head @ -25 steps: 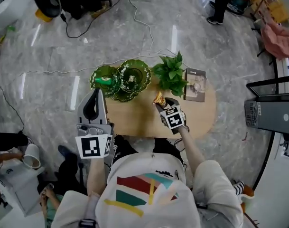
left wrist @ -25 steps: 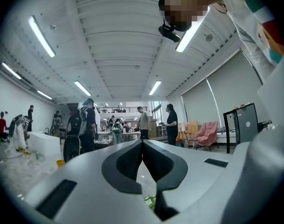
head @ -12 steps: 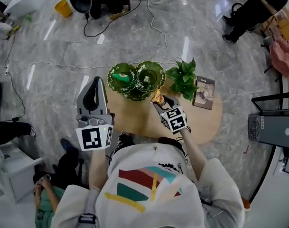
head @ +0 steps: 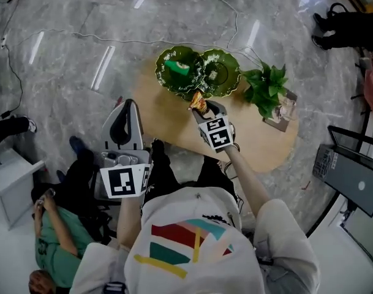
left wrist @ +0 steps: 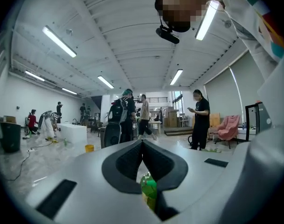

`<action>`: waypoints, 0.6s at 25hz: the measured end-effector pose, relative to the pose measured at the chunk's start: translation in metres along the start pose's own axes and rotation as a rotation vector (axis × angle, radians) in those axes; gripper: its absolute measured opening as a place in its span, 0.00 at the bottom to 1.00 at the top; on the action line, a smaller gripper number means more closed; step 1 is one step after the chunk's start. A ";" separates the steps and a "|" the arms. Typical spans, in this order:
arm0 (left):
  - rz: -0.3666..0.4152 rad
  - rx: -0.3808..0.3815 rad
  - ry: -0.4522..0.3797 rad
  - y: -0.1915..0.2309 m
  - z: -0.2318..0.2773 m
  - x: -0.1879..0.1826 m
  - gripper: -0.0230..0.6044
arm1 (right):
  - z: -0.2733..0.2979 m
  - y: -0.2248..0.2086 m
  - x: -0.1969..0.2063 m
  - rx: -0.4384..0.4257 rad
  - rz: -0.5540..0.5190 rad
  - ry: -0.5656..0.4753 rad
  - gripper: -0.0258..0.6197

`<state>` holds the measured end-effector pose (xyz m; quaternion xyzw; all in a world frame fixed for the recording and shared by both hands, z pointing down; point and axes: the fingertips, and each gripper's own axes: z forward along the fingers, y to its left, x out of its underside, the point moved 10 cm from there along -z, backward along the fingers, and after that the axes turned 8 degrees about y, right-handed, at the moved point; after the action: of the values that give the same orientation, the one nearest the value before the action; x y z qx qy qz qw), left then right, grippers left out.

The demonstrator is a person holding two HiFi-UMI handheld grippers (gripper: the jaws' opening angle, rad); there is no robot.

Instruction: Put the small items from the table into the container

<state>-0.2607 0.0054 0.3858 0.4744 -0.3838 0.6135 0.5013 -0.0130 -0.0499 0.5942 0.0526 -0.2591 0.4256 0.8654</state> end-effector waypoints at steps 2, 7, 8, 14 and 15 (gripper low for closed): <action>-0.025 -0.007 0.031 0.014 -0.002 0.018 0.05 | 0.026 0.000 -0.008 0.064 -0.042 0.029 0.38; -0.023 0.020 0.073 0.044 0.000 0.049 0.05 | 0.083 0.008 -0.017 0.230 -0.104 0.044 0.38; -0.034 0.015 0.081 0.047 0.000 0.053 0.05 | 0.092 0.009 -0.017 0.240 -0.077 0.041 0.38; -0.032 -0.002 0.070 0.065 0.001 0.049 0.05 | 0.114 0.016 -0.014 0.210 0.233 -0.031 0.39; -0.020 0.003 0.064 0.063 0.003 0.047 0.05 | 0.112 0.014 -0.013 0.219 0.236 -0.038 0.39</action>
<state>-0.3240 0.0015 0.4328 0.4589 -0.3621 0.6239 0.5187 -0.0755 -0.0859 0.6825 0.1240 -0.2319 0.5492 0.7933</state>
